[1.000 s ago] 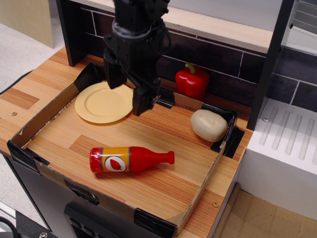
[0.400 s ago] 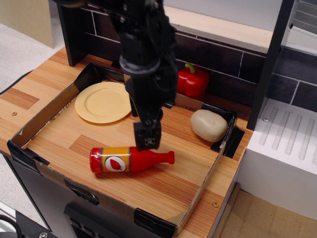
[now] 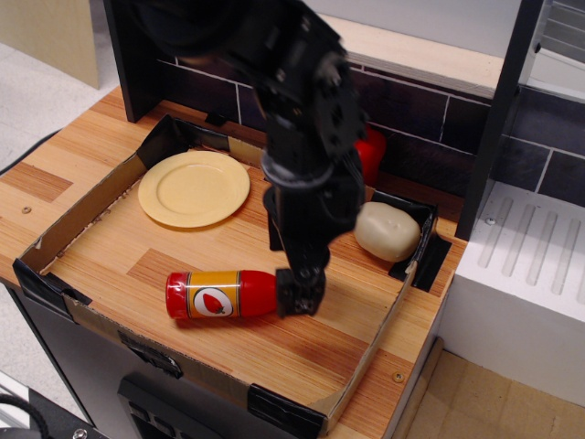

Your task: Upright hot sauce bottle

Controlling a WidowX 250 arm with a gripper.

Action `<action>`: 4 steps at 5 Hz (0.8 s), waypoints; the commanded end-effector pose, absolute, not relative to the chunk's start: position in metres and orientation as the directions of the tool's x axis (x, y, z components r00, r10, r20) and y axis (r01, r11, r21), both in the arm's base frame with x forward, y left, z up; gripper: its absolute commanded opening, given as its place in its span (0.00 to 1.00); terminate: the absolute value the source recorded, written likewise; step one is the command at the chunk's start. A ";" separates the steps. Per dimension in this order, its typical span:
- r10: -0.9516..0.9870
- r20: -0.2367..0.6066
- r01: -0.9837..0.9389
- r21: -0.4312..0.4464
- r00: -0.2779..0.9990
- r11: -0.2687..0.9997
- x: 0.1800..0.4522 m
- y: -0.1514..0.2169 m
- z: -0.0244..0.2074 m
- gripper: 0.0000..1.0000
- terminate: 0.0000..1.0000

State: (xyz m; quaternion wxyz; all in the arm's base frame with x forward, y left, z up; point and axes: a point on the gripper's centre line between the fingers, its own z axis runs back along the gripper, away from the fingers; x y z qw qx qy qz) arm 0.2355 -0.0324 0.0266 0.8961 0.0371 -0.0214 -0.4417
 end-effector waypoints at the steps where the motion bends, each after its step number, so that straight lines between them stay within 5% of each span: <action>1: -0.803 0.035 0.794 0.123 0.596 0.595 0.237 -0.031 0.014 1.00 0.00; 2: -0.788 0.040 0.780 0.119 0.615 0.615 0.240 -0.033 0.012 0.00 0.00; 4: -0.794 0.056 0.789 0.092 0.605 0.607 0.244 -0.029 0.008 0.00 0.00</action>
